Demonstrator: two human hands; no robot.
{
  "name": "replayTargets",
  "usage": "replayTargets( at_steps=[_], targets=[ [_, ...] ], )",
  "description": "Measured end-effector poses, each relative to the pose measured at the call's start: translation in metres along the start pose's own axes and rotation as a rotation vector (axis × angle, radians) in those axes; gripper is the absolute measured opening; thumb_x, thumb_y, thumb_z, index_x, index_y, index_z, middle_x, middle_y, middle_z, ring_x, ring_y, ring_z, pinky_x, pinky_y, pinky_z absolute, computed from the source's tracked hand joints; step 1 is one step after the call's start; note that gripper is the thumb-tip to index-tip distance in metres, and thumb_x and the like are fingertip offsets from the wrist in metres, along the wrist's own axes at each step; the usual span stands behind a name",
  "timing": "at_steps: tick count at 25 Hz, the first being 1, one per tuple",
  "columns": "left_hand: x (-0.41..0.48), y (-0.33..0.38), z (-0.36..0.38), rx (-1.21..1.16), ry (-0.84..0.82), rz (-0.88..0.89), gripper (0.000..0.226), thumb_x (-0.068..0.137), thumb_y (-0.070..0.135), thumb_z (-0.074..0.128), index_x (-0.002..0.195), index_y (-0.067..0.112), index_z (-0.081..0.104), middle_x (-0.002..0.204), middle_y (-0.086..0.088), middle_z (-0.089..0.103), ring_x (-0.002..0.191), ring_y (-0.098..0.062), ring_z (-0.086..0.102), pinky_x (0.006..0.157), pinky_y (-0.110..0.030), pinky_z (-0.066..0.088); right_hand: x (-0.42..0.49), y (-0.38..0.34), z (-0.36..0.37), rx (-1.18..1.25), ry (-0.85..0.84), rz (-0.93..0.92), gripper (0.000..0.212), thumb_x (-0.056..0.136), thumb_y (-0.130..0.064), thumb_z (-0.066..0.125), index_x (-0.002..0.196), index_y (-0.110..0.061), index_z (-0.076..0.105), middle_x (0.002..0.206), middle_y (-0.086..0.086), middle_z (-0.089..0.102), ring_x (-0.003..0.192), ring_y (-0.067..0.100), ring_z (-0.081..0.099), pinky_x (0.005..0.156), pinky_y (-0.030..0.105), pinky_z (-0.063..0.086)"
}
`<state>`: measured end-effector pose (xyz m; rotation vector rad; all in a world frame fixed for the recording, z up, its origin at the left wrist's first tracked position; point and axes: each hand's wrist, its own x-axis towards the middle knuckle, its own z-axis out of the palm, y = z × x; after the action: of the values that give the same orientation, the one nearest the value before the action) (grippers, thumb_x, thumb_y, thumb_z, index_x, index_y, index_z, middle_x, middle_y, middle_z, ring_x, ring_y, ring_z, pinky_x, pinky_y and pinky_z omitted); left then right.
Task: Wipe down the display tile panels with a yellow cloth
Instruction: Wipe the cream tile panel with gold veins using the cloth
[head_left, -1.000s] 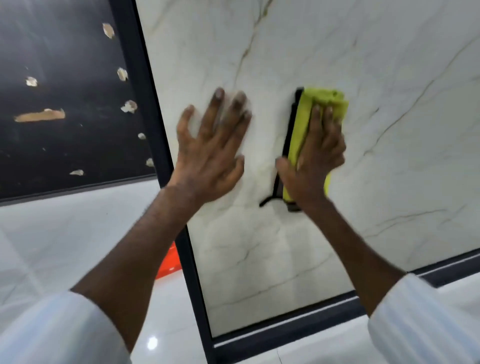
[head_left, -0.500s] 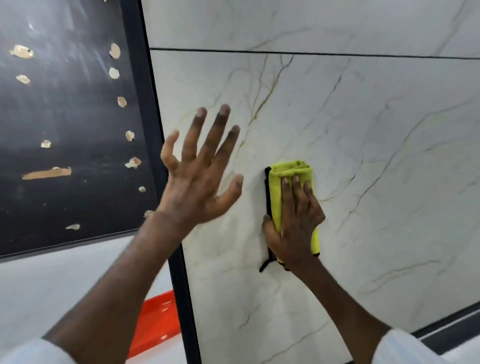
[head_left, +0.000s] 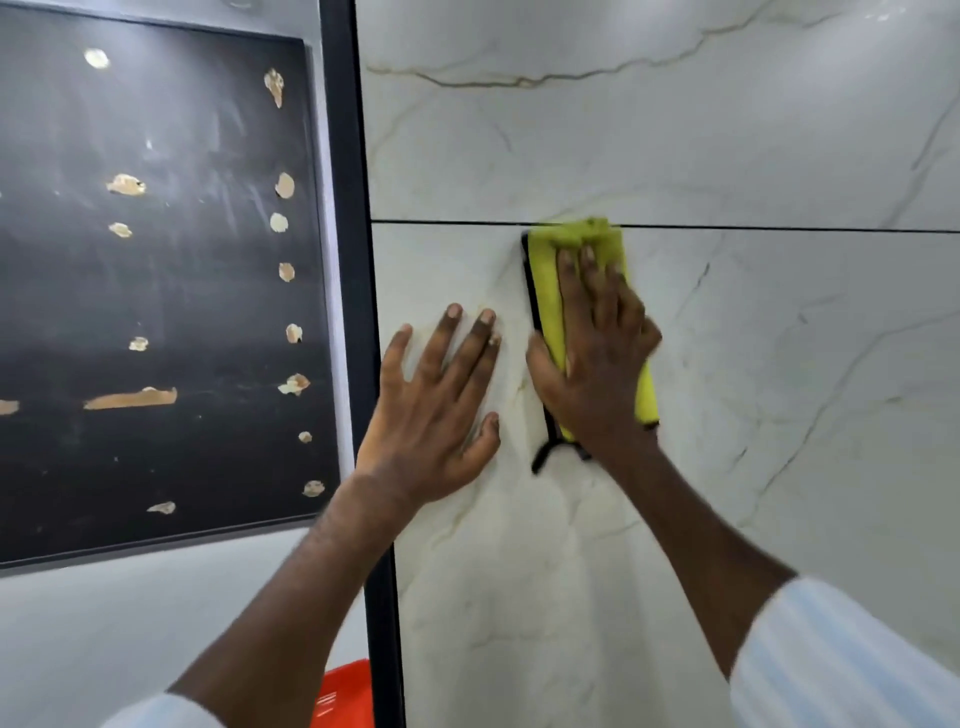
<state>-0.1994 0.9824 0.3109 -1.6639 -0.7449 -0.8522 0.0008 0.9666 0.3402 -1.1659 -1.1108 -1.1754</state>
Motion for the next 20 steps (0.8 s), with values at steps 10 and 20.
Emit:
replayTargets(
  at_steps=[10, 20],
  targets=[
    [-0.001, -0.043, -0.038, -0.684, 0.168, -0.899, 0.081, 0.093, 0.06, 0.041, 0.164, 0.023, 0.029, 0.175, -0.001, 0.01, 0.16, -0.023, 0.01, 0.122, -0.055, 0.008, 0.009, -0.014, -0.001, -0.04, -0.057, 0.017, 0.085, 0.076, -0.044, 0.054, 0.155, -0.018, 0.037, 0.158, 0.009, 0.041, 0.134, 0.031, 0.04, 0.088, 0.055, 0.044],
    [-0.004, -0.012, -0.047, -1.332, -0.087, -1.369, 0.051, 0.107, 0.062, 0.023, 0.088, 0.025, 0.052, 0.082, 0.012, 0.039, 0.086, -0.017, 0.042, 0.089, -0.035, 0.029, -0.076, -0.034, -0.006, -0.017, -0.048, 0.008, 0.081, 0.083, -0.043, 0.055, 0.158, -0.016, 0.038, 0.165, 0.01, 0.038, 0.147, 0.036, 0.04, 0.098, 0.058, 0.039]
  ],
)
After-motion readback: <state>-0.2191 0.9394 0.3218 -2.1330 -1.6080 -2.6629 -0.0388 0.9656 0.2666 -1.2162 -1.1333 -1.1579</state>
